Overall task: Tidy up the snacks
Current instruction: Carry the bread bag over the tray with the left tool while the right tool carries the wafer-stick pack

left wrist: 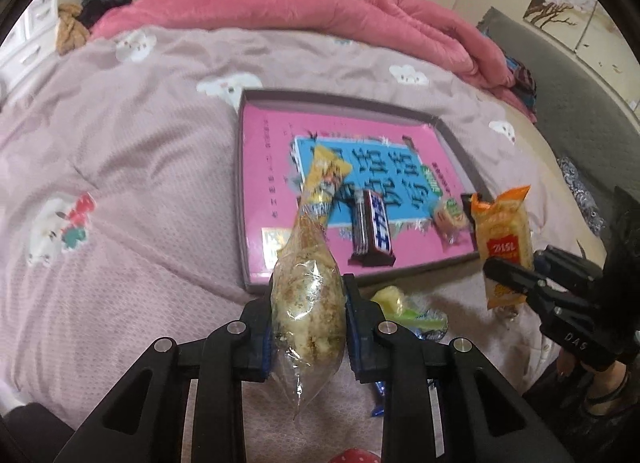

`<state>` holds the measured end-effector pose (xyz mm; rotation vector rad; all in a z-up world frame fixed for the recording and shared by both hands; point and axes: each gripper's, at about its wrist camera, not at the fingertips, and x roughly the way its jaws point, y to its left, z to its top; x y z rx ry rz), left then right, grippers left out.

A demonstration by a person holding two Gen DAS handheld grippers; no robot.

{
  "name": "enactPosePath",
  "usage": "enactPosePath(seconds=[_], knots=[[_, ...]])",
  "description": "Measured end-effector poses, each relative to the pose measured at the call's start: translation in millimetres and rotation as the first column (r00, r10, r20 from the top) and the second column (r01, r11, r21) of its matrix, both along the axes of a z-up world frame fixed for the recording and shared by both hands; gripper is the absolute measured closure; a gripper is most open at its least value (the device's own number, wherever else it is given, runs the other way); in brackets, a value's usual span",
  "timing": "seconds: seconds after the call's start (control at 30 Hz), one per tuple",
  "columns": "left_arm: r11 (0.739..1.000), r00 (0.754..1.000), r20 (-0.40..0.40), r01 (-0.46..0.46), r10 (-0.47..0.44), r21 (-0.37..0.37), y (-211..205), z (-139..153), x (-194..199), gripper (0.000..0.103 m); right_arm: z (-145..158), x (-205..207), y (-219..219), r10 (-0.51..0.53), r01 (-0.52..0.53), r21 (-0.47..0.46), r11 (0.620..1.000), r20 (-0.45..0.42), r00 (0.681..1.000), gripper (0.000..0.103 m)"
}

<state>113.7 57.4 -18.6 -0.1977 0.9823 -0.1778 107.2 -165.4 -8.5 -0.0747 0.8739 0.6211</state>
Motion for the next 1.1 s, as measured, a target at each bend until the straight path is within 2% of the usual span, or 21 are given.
enactPosePath(seconds=[0.43,1.1], knots=[[0.999,0.996,0.079,-0.032,0.034,-0.030,8.6,26.0,-10.7,0.075,12.9,-5.8,-0.3,-0.022,0.021,0.043,0.999,0.035,0.999,0.080],[0.999,0.993,0.114,-0.033,0.036,-0.031,-7.9,41.6,-7.1,0.075,30.6,-6.2,-8.4,-0.082,0.073,0.088,0.993,0.094,0.992,0.080]])
